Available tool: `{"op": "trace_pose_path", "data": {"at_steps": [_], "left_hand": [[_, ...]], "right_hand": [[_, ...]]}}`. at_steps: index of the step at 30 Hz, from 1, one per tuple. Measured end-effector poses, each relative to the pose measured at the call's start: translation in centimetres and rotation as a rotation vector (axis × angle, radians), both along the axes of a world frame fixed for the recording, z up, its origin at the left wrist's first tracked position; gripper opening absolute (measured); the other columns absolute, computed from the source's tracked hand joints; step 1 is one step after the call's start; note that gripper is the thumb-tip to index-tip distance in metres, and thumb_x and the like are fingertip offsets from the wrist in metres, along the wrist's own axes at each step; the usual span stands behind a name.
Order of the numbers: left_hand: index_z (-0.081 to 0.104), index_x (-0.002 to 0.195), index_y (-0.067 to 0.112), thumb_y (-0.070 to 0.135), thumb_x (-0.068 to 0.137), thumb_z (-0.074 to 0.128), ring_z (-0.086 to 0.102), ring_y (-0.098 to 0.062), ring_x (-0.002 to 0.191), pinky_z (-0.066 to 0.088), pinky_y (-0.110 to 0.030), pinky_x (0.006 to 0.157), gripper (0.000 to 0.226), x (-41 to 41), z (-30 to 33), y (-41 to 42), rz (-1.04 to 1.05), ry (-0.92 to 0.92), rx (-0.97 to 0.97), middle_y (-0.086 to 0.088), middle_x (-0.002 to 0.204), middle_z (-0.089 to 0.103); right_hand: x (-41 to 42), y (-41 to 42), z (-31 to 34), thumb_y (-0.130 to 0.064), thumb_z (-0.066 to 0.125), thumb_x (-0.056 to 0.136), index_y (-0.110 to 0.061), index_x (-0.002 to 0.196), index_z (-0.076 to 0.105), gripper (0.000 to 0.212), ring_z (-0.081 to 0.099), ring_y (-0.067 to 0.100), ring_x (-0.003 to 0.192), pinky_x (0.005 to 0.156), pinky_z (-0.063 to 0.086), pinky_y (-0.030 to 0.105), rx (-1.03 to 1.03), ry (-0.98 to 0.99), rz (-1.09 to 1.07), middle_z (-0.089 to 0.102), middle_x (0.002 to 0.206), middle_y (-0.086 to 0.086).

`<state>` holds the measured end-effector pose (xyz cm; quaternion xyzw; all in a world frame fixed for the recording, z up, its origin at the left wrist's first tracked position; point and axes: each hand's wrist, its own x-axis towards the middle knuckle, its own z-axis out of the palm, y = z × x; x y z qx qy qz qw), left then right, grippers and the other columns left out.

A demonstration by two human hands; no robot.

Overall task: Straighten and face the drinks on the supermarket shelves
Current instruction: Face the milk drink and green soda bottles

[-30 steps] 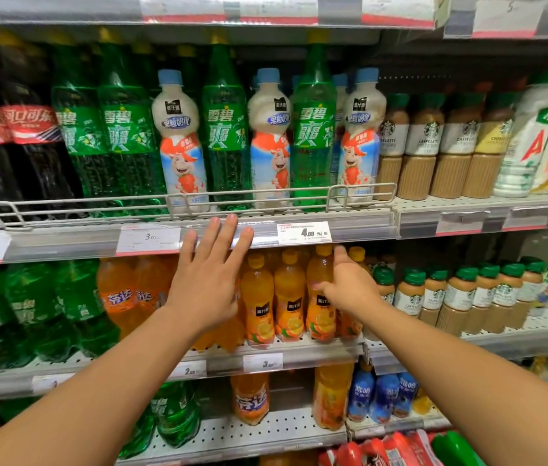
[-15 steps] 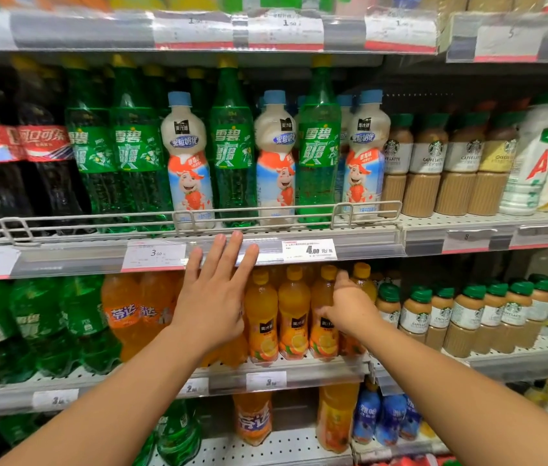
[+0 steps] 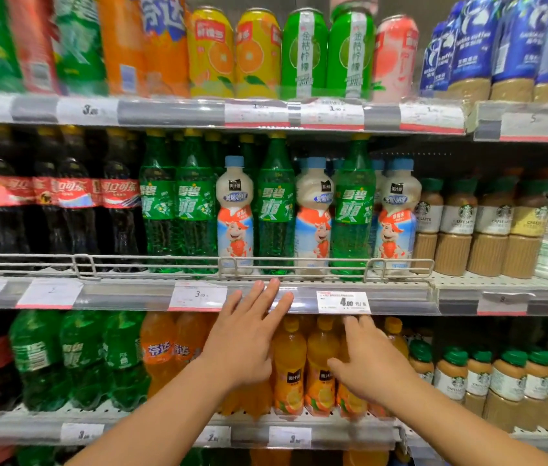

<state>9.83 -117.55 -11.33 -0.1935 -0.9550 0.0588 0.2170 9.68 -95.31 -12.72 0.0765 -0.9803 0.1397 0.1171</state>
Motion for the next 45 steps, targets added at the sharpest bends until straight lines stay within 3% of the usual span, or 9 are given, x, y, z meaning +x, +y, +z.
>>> {"op": "trace_pose_path", "data": {"at_steps": [6,10,14,17,20,25,31,39,45], "left_hand": [[0.014,0.152,0.032,0.029,0.084,0.052,0.005,-0.018,0.148,0.010,-0.038,0.118,0.078,0.3,3.2,-3.3,-0.153,-0.047,-0.047,0.003,0.163,0.000],[0.052,0.136,0.012,0.032,0.080,0.070,0.046,-0.036,0.130,0.039,-0.050,0.105,0.062,0.5,4.6,-6.8,-0.095,0.239,0.030,-0.015,0.146,0.044],[0.038,0.146,0.005,0.053,0.089,0.055,0.033,-0.039,0.138,0.026,-0.052,0.113,0.076,-0.5,5.2,-8.7,0.134,0.228,0.120,-0.018,0.152,0.032],[0.057,0.130,0.002,0.053,0.086,0.050,0.056,-0.041,0.112,0.043,-0.055,0.099,0.068,-1.3,4.0,-9.3,0.087,0.286,0.116,-0.022,0.125,0.057],[0.061,0.125,0.002,0.052,0.085,0.042,0.051,-0.035,0.110,0.044,-0.057,0.098,0.067,-2.3,2.9,-9.6,0.016,0.403,0.170,-0.018,0.113,0.060],[0.061,0.127,0.004,0.053,0.085,0.041,0.043,-0.031,0.115,0.030,-0.052,0.108,0.068,-3.5,1.9,-10.1,-0.019,0.513,0.162,-0.015,0.116,0.059],[0.062,0.125,0.004,0.052,0.083,0.041,0.041,-0.031,0.116,0.025,-0.049,0.105,0.067,-3.8,1.6,-10.2,-0.043,0.584,0.173,-0.014,0.115,0.062],[0.063,0.126,0.007,0.050,0.073,0.074,0.060,-0.033,0.113,0.044,-0.056,0.100,0.070,-3.1,1.8,-10.2,-0.030,0.547,0.201,-0.013,0.116,0.064],[0.063,0.125,0.007,0.052,0.081,0.049,0.059,-0.033,0.113,0.029,-0.049,0.105,0.064,-3.5,1.4,-10.0,-0.037,0.565,0.218,-0.012,0.117,0.063]], "right_hand": [[1.6,-3.9,7.6,-0.038,0.055,0.089,-0.027,0.119,0.059,0.032,0.059,0.012,0.103,0.086,0.048,0.029,-0.064,0.163,0.252,0.065,0.110,-0.009],[-0.1,-5.9,9.8,-0.023,0.054,0.090,-0.017,0.130,0.055,0.040,0.046,0.017,0.120,0.102,0.037,0.032,0.029,0.476,0.385,0.056,0.126,-0.002],[-2.1,-6.9,9.0,-0.025,0.047,0.090,-0.018,0.146,0.037,0.058,0.038,0.021,0.130,0.108,0.027,0.034,0.220,0.429,0.309,0.044,0.142,-0.001],[-2.8,-7.0,8.0,-0.027,0.047,0.089,-0.018,0.142,0.045,0.054,0.042,0.023,0.126,0.105,0.030,0.034,0.271,0.465,0.283,0.050,0.138,-0.001],[-2.9,-7.5,8.7,-0.028,0.047,0.088,-0.020,0.136,0.051,0.049,0.048,0.021,0.121,0.102,0.034,0.034,0.287,0.494,0.275,0.056,0.132,-0.002],[-3.1,-11.2,15.1,-0.022,0.057,0.089,-0.015,0.126,0.057,0.038,0.057,0.015,0.105,0.090,0.041,0.026,-0.113,0.579,0.344,0.059,0.123,0.000],[-5.4,-16.5,21.0,-0.043,0.057,0.087,-0.012,0.148,0.028,0.074,0.047,0.029,0.126,0.102,0.041,0.038,-0.180,0.472,0.232,0.043,0.145,0.012],[-6.8,-17.7,21.4,-0.047,0.054,0.084,-0.016,0.133,0.043,0.058,0.058,0.034,0.100,0.080,0.052,0.043,-0.008,0.514,0.117,0.054,0.125,0.010],[-5.1,-17.4,20.9,-0.059,0.063,0.080,-0.026,0.124,0.034,0.063,0.059,0.026,0.081,0.063,0.051,0.037,-0.095,0.532,0.161,0.059,0.100,0.002]]}}
